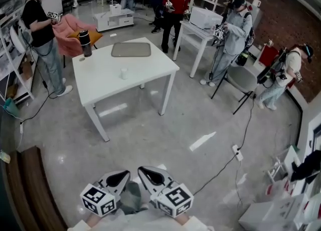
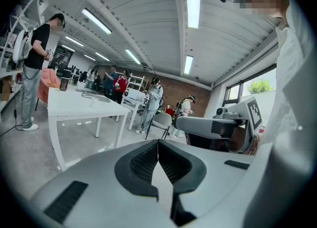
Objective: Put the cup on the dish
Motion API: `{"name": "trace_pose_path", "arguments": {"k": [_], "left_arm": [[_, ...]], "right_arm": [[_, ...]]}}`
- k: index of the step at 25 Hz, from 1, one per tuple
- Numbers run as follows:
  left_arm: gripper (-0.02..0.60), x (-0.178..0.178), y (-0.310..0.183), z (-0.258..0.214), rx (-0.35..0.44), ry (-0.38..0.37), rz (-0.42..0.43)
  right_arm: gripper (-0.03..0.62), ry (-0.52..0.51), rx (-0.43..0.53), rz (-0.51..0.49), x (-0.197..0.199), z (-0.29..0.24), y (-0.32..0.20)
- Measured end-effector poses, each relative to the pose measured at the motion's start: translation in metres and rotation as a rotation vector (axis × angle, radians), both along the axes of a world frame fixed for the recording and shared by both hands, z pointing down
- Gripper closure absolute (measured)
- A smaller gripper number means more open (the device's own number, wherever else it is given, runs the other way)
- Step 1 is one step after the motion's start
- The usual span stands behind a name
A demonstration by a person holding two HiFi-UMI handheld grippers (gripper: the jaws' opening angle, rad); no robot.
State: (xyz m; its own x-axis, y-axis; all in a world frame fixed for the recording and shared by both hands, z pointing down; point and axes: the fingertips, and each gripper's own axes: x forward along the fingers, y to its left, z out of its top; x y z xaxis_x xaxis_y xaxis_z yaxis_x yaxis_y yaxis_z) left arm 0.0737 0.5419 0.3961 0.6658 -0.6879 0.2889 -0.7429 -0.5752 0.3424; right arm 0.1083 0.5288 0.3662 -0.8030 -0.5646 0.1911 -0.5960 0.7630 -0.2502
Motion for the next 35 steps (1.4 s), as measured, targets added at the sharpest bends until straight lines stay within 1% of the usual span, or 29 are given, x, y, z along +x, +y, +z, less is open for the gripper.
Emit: {"name": "trace_pose_path", "arguments": {"k": [5, 9, 13, 16, 19, 23, 26, 32, 35], "left_arm": [[0.572, -0.022, -0.073, -0.007, 0.017, 0.003, 0.058], [0.572, -0.048, -0.128, -0.016, 0.046, -0.006, 0.09], [0.572, -0.076, -0.178, -0.017, 0.061, -0.016, 0.107], [0.572, -0.09, -0.207, -0.014, 0.057, -0.009, 0.11], [0.572, -0.096, -0.225, -0.011, 0.038, 0.006, 0.117], [0.572, -0.096, -0.244, -0.005, 0.019, 0.007, 0.101], [0.572, -0.094, -0.263, 0.002, 0.003, 0.007, 0.116], [0.572, -0.096, -0.328, 0.009, 0.007, 0.002, 0.096], [0.572, -0.097, -0.365, 0.01, 0.006, -0.026, 0.089]], "right_arm": [[0.579, 0.013, 0.019, 0.041, -0.022, -0.005, -0.075], [0.58, 0.011, 0.03, 0.057, -0.051, -0.011, -0.133], [0.579, 0.013, 0.045, 0.037, -0.084, -0.012, -0.177], [0.579, 0.026, 0.049, 0.052, -0.097, -0.011, -0.2], [0.579, 0.031, 0.03, 0.072, -0.102, -0.007, -0.215], [0.579, 0.038, 0.01, 0.082, -0.098, -0.003, -0.232], [0.579, 0.037, -0.005, 0.099, -0.095, 0.003, -0.255], [0.579, 0.034, -0.003, 0.075, -0.1, 0.01, -0.32], [0.579, 0.022, 0.0, 0.069, -0.098, 0.008, -0.359]]}}
